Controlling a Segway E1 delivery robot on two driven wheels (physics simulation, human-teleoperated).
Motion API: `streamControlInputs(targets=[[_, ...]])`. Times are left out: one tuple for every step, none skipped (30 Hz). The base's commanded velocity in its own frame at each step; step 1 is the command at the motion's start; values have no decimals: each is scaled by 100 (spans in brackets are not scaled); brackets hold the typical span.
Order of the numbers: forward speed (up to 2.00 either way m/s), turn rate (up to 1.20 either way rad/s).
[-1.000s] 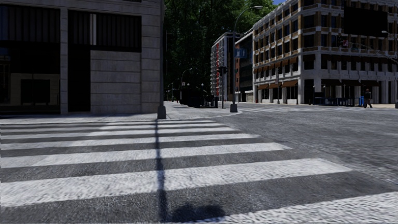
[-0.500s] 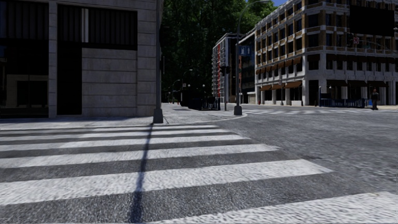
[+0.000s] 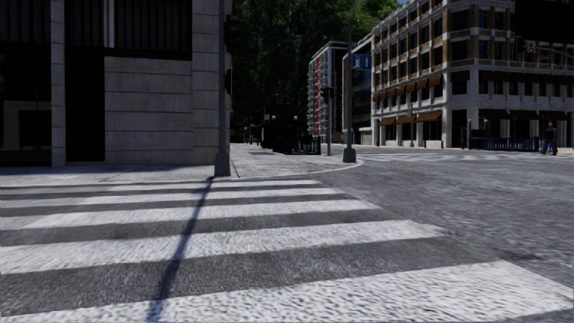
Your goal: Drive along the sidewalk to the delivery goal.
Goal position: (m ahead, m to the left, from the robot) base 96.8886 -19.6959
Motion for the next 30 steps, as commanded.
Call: streamControlInputs(targets=[[165,11],[165,15],[165,15],[165,16],[165,16],[165,16],[165,16],[165,16],[165,18],[165,19],[165,20],[165,20],[165,22],[165,24],[163,25],[163,25],[160,26],[158,26],[157,26],[156,26],[156,26],[153,27],[150,28],[145,28],[141,29],[141,29],[139,31],[139,32],[139,33],[139,33]])
